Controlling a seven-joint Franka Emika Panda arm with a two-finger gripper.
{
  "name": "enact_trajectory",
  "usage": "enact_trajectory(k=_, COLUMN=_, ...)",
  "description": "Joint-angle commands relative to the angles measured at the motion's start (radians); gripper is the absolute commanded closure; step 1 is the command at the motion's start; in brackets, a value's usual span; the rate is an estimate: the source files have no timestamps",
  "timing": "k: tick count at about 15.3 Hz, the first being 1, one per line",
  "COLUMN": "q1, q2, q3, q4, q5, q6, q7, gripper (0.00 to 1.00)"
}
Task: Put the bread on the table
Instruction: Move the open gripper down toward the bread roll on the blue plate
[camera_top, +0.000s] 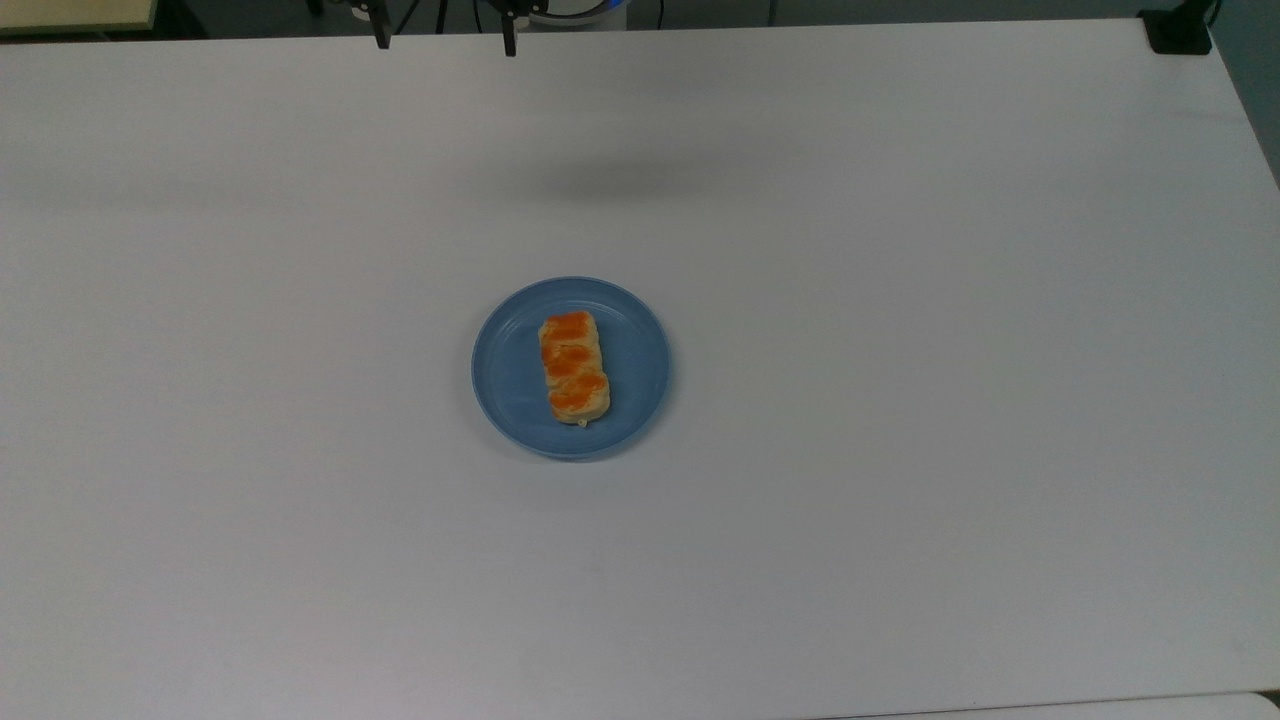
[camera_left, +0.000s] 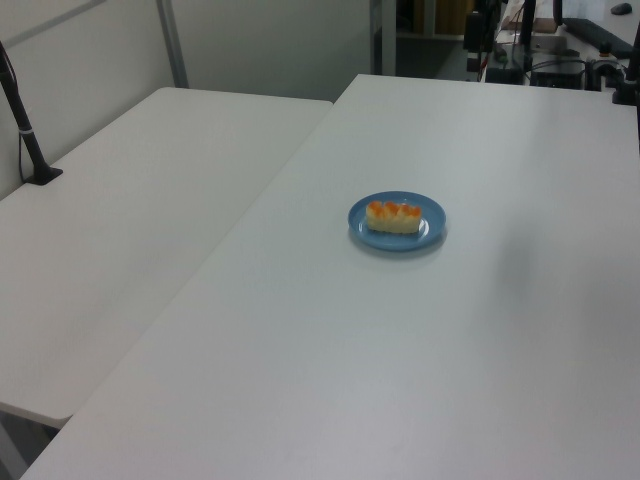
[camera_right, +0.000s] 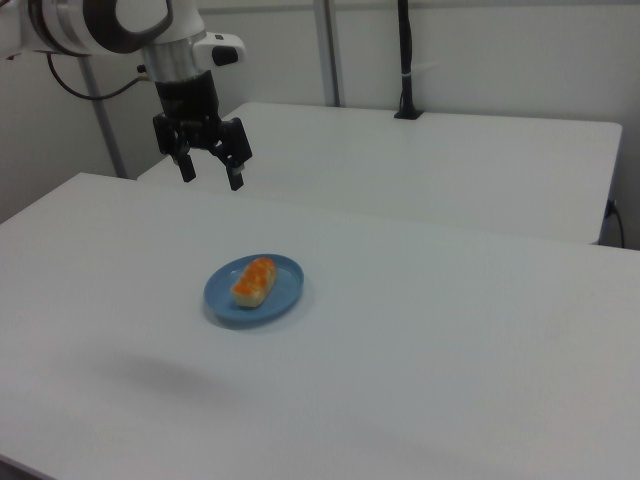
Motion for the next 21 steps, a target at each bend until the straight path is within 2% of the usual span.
enact_trajectory(k=1, q1=0.002, q2=-0.009, q3=0.008, q4=-0.009, q5=0.026, q6=-0.038, q7=-0.019, gripper=0.00)
enact_trajectory(k=7, q1=-0.006, q2=0.014, q3=-0.003, q4=-0.006, q5=0.025, q6=-0.030, q7=-0.019, gripper=0.00)
enact_trajectory(k=12, q1=0.005, q2=0.097, q3=0.008, q4=-0.006, q5=0.029, q6=0.042, q7=-0.017, gripper=0.00)
enact_trajectory(k=17, q1=0.062, q2=0.304, q3=0.010, q4=-0.008, q5=0.034, q6=0.276, q7=-0.017, gripper=0.00)
enact_trajectory(k=21, q1=0.108, q2=0.410, q3=0.010, q4=-0.006, q5=0.029, q6=0.376, q7=0.024, gripper=0.00)
